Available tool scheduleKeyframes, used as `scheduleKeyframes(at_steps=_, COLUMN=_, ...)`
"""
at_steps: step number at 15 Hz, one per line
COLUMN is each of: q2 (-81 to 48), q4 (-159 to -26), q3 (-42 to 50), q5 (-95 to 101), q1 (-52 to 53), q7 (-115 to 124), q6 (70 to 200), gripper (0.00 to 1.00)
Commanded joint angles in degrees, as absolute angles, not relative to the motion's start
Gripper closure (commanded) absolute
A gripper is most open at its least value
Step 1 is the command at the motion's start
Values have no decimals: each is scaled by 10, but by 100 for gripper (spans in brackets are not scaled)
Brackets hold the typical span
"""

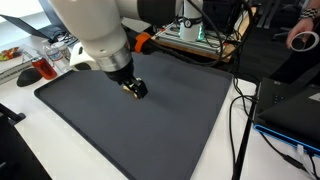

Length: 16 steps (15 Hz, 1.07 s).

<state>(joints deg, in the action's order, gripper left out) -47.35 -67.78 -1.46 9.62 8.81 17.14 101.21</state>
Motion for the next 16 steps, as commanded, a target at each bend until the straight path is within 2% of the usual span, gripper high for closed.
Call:
scheduleKeyframes(at_steps=1, q2=-504, q4=-642, q3=-21, q5=55, q1=50, q7=86, q6=1039, gripper=0)
scheduleKeyframes(at_steps=9, q2=-494, q4=-702, q3=-26, q5=15, q1=-26, q7=-61, q6=1121, gripper=0)
scheduleKeyframes(at_steps=16, q2=-412, q4=-873, q3=-56, q5=-50, q1=-98, q7=-182, q6=1250, gripper=0)
